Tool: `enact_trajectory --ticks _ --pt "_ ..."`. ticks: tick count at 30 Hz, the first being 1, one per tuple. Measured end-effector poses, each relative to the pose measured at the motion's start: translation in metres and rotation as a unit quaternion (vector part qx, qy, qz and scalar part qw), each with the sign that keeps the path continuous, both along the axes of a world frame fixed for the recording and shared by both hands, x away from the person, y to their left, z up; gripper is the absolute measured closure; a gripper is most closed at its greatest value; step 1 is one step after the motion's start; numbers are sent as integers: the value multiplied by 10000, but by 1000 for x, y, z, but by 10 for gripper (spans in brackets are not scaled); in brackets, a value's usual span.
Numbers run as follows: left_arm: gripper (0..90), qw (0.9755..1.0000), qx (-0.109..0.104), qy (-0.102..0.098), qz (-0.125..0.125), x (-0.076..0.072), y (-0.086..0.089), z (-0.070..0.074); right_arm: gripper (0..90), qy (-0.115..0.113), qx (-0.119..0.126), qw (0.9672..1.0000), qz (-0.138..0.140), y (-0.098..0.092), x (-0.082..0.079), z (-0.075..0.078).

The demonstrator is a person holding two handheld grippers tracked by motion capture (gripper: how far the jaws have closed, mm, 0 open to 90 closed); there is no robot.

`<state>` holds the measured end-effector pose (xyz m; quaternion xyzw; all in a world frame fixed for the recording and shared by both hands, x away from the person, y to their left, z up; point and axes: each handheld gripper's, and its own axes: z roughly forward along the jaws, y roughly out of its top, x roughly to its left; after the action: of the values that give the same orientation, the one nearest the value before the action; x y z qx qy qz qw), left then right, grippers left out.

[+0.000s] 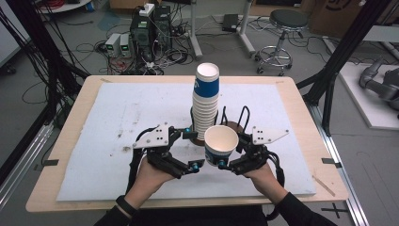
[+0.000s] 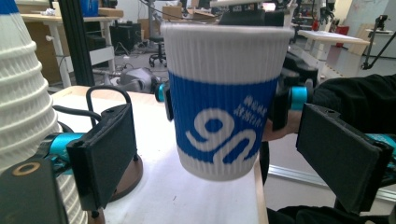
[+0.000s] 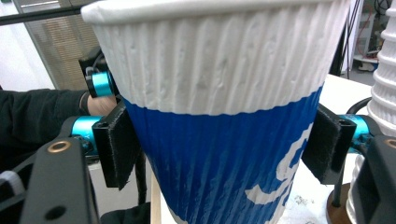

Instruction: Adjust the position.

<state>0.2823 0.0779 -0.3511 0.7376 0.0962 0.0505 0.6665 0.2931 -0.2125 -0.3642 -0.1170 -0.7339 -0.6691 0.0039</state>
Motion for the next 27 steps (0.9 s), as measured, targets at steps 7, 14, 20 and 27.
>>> enact_trajectory --ticks 7,14,20,27 --pt "123 9998 168 52 71 0 -10 -15 243 7 63 10000 -13 -1 0 2" --pt "122 9996 273 114 32 -3 -23 -25 244 76 89 9999 78 3 -1 0" --pt "123 9996 213 207 -16 -4 -30 -31 243 79 60 9998 179 10 -4 -2" --pt "179 9992 84 322 -207 -2 -34 -35 242 98 20 9994 337 20 -7 -6"
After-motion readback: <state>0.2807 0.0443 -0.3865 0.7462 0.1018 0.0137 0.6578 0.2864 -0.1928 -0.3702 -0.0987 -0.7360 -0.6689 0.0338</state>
